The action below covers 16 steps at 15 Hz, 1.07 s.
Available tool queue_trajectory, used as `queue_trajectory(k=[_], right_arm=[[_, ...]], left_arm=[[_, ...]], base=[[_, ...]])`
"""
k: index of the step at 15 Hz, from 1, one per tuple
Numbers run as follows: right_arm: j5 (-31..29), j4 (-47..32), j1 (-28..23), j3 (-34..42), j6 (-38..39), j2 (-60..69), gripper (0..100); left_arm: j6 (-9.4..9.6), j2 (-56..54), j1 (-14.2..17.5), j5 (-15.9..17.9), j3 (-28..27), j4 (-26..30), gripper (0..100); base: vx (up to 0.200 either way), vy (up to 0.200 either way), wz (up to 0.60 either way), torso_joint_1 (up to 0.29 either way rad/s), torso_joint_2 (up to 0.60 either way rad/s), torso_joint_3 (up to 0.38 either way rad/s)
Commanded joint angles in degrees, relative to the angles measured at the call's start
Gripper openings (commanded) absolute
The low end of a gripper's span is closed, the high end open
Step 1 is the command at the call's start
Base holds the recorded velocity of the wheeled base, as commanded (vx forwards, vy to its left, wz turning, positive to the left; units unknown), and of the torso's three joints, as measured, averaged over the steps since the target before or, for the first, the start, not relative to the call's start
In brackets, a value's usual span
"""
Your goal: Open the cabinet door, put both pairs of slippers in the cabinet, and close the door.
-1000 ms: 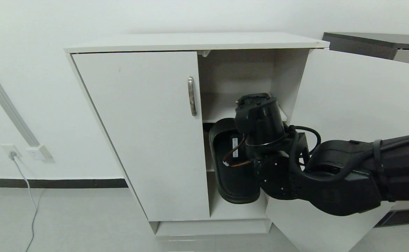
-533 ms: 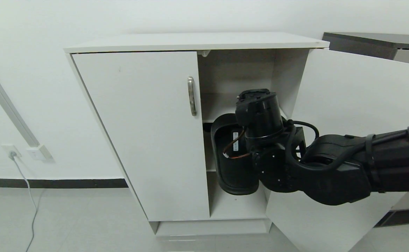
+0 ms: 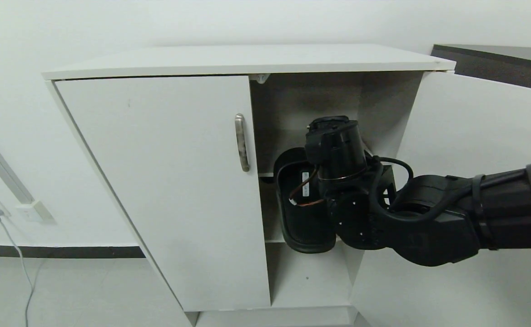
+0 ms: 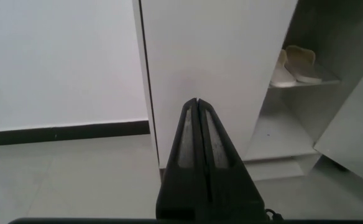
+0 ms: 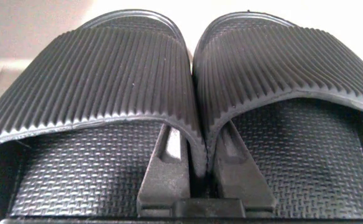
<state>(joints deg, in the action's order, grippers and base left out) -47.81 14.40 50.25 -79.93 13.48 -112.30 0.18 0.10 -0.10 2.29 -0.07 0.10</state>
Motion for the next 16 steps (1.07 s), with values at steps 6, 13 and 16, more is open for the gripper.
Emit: queue_trajectory(k=[6, 13, 16], right_arm=[[0.35, -0.07, -2.35, -2.51, -0.39, -2.05, 0], [4.92, -2.97, -5.69, -11.03, -1.27, -6.70, 0], [5.62, -3.76, -6.48, -14.11, -1.27, -8.20, 0]], left_arm=[[-0.01, -0.01, 0.01, -0.01, 0.07, -0.01, 0], [-0.01, -0.01, 0.01, -0.01, 0.07, -0.01, 0], [-0.09, -0.01, 0.01, -0.09, 0.07, -0.01, 0]], base=[[0.133, 0.000, 0.00, -0.001, 0.00, 0.002], [0.000, 0.000, 0.00, 0.000, 0.00, 0.000], [0.000, 0.000, 0.00, 0.000, 0.00, 0.000]])
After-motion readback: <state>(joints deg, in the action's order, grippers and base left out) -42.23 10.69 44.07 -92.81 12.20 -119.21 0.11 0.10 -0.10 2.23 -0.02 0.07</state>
